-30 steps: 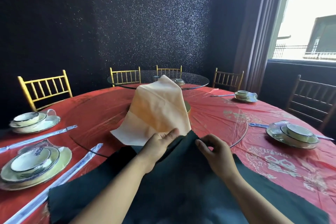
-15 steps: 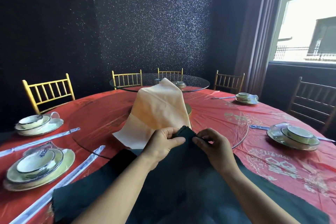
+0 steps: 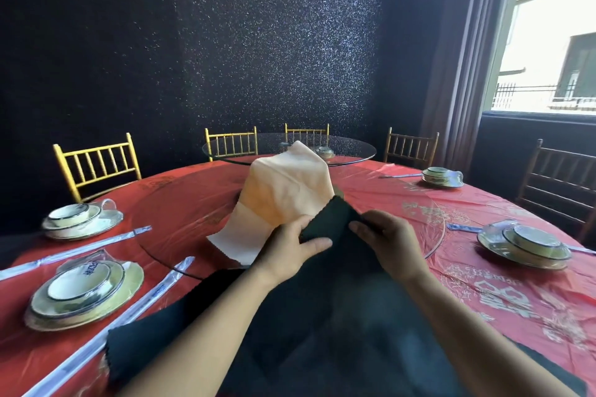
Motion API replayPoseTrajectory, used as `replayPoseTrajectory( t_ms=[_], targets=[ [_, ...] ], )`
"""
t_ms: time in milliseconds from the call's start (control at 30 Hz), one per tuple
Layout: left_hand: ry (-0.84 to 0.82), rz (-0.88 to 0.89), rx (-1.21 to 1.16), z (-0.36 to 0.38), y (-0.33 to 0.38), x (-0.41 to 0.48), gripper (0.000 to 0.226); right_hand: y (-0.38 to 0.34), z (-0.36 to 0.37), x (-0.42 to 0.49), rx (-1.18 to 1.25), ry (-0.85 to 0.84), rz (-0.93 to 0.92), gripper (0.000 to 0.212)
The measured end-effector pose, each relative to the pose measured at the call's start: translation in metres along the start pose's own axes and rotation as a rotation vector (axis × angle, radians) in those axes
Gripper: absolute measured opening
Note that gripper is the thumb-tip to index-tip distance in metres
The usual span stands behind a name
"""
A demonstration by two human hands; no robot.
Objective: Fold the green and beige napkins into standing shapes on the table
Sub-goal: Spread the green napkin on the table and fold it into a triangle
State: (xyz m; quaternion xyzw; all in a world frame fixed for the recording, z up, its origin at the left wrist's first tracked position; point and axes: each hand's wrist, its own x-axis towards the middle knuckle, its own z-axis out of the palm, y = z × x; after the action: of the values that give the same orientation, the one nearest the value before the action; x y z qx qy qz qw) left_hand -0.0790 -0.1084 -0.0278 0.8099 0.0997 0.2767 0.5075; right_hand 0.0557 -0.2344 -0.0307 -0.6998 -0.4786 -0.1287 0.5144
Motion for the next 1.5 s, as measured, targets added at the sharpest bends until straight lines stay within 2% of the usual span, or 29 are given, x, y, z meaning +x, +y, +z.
replayPoseTrajectory(
  t_ms=[67, 133, 233, 333, 400, 467, 567, 633, 733, 833, 900, 967, 1100, 1200, 1300, 1400, 1500],
  targets=[
    [-0.011, 0.015, 0.196, -0.010, -0.009, -0.004, 0.016, -0.006, -0.011, 0.014, -0.022, 0.063, -0.015, 0.023],
    [0.018, 0.017, 0.341, -0.025, -0.019, -0.009, 0.017, -0.012, -0.022, 0.027, -0.002, 0.103, -0.031, 0.028],
    [0.065, 0.038, 0.400, -0.048, -0.028, -0.017, 0.024, -0.025, -0.037, 0.039, 0.017, 0.136, -0.056, 0.025],
    [0.146, 0.061, 0.367, -0.060, -0.027, -0.023, 0.017, -0.038, -0.050, 0.046, 0.010, 0.203, -0.056, 0.021],
    [0.243, 0.133, 0.413, -0.063, -0.024, -0.024, 0.031, -0.045, -0.058, 0.048, -0.044, 0.268, -0.069, 0.018],
    [0.339, 0.220, 0.555, -0.061, -0.014, -0.028, 0.042, -0.050, -0.068, 0.047, -0.097, 0.338, -0.090, 0.023],
    [0.467, 0.381, 0.736, -0.052, 0.014, -0.039, 0.034, -0.056, -0.086, 0.046, -0.149, 0.434, -0.122, 0.028],
    [0.458, 0.454, 0.744, -0.043, 0.035, -0.046, 0.029, -0.063, -0.100, 0.046, -0.155, 0.472, -0.127, 0.031],
    [0.391, 0.438, 0.601, -0.035, 0.066, -0.052, 0.037, -0.081, -0.124, 0.052, -0.175, 0.505, -0.158, 0.036],
    [0.270, 0.327, 0.354, -0.037, 0.083, -0.055, 0.029, -0.097, -0.136, 0.068, -0.223, 0.455, -0.189, 0.029],
    [0.162, 0.212, 0.314, -0.047, 0.073, -0.054, 0.039, -0.094, -0.126, 0.077, -0.286, 0.364, -0.180, 0.029],
    [0.105, 0.113, 0.407, -0.053, 0.048, -0.054, 0.051, -0.075, -0.101, 0.077, -0.378, 0.226, -0.159, 0.029],
    [0.034, -0.107, 0.580, -0.046, -0.026, -0.063, 0.036, -0.003, -0.027, 0.051, -0.477, -0.103, 0.020, 0.023],
    [-0.005, -0.243, 0.746, -0.041, -0.084, -0.070, 0.043, 0.042, 0.023, 0.024, -0.471, -0.208, 0.149, 0.023],
    [0.036, -0.229, 0.908, -0.041, -0.112, -0.072, 0.039, 0.058, 0.053, 0.013, -0.469, -0.203, 0.174, 0.021],
    [0.100, -0.143, 0.992, -0.037, -0.113, -0.072, 0.027, 0.063, 0.064, 0.019, -0.488, -0.205, 0.184, 0.022],
    [0.147, -0.090, 1.024, -0.035, -0.114, -0.070, 0.027, 0.070, 0.067, 0.024, -0.526, -0.227, 0.193, 0.023]
  ],
)
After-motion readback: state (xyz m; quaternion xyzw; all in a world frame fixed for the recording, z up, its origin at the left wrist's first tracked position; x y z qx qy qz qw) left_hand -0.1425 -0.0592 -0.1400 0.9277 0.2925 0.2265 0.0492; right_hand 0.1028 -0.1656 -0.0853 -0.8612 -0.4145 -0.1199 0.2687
